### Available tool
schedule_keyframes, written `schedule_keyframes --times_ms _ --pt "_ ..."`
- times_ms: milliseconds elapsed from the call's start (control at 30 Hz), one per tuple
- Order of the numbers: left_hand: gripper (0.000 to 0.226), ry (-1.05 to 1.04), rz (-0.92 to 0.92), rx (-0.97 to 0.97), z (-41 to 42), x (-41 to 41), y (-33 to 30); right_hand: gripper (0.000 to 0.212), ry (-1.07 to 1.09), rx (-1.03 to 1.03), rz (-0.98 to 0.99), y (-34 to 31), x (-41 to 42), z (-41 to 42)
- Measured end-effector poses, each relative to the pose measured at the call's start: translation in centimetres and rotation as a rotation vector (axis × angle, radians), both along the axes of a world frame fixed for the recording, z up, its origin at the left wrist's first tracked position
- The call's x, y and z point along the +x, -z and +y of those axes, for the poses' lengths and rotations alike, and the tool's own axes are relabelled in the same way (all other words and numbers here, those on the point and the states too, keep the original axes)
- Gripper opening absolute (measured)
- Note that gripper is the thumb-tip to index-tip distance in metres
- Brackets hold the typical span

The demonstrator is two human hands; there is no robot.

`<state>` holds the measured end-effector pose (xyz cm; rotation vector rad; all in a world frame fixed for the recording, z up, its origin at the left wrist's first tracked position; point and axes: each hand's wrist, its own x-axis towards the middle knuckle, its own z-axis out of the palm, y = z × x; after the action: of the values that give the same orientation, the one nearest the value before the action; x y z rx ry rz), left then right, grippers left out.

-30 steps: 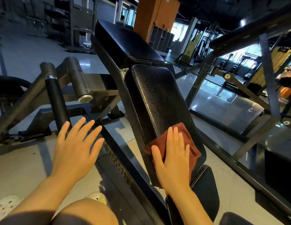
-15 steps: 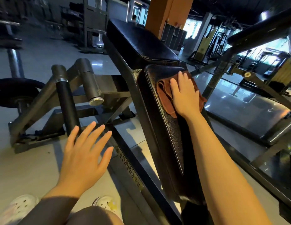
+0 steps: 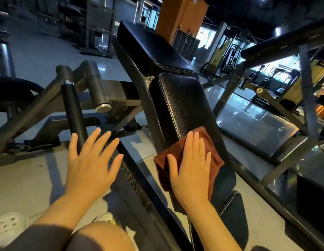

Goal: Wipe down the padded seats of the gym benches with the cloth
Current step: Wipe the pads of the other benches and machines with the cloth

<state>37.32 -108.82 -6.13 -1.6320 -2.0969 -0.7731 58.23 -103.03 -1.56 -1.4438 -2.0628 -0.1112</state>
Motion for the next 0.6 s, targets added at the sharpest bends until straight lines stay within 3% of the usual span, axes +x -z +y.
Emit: schedule_keyframes --times_ms 267,433,500,600 --pt "0.054 0.018 -0.016 -0.018 0.0 -0.3 -0.2 0.088 -0.014 0.107 -0.151 -7.0 -8.9 6.9" --pt "0.054 0.031 -0.024 -0.022 0.1 -0.4 -0.3 0.092 -0.021 0.207 -0.126 -5.5 -8.3 6.0" --pt "0.054 0.029 -0.023 -0.029 0.1 -0.4 -0.2 0.097 -0.005 0.125 0.002 -3.0 -5.7 3.5" --pt "0.055 0.049 -0.033 -0.009 0.1 -0.3 0.0 0.091 0.173 -0.183 0.086 -0.2 -1.6 -0.5"
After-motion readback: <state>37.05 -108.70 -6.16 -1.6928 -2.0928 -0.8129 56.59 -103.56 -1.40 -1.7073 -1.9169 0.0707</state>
